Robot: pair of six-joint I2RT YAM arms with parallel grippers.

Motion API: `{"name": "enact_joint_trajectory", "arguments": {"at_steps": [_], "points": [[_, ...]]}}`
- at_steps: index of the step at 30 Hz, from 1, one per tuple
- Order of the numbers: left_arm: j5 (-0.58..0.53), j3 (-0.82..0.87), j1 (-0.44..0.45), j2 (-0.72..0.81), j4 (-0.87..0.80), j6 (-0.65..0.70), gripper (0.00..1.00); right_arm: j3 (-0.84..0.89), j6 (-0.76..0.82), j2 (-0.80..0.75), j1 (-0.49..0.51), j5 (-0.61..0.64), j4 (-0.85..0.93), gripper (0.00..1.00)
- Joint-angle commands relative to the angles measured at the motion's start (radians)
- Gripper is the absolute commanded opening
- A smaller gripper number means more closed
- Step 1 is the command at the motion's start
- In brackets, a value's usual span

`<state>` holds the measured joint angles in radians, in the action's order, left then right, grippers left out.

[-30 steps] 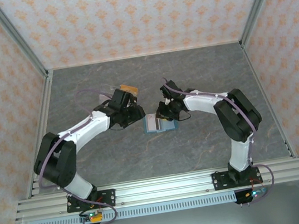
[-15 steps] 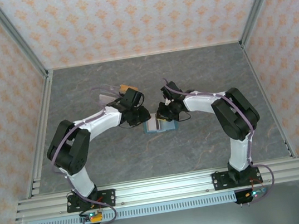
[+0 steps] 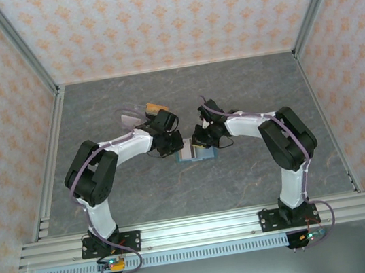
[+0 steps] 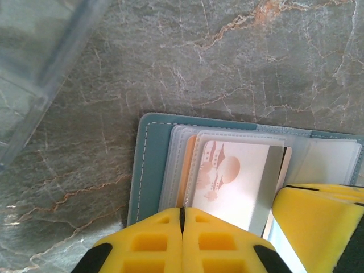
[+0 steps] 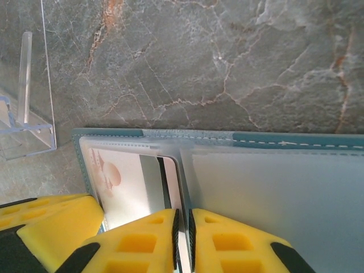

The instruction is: Take the credit cards out of the card holder

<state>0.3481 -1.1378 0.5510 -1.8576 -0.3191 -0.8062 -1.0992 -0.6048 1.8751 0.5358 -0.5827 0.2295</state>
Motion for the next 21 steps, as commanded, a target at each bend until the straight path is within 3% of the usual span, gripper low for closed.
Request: {"name": "enact_joint_trajectory", "arguments": {"at_steps": [1,13,21], "points": [[0.010,-0.017,0.008,-0.021,0.012,-0.011,0.03,0.030,0.012,0.009,-0.009,0.004,-0.006,0.16],[-0.013,-0.008,0.007,-0.028,-0.046,-0.025,0.00,0.068,0.017,0.010,-0.029,-0.035,-0.071,0.15],[0.035,-0.011,0.008,-0.045,-0.029,-0.016,0.00,0.090,0.007,0.015,-0.029,-0.115,-0.152,0.17]]}}
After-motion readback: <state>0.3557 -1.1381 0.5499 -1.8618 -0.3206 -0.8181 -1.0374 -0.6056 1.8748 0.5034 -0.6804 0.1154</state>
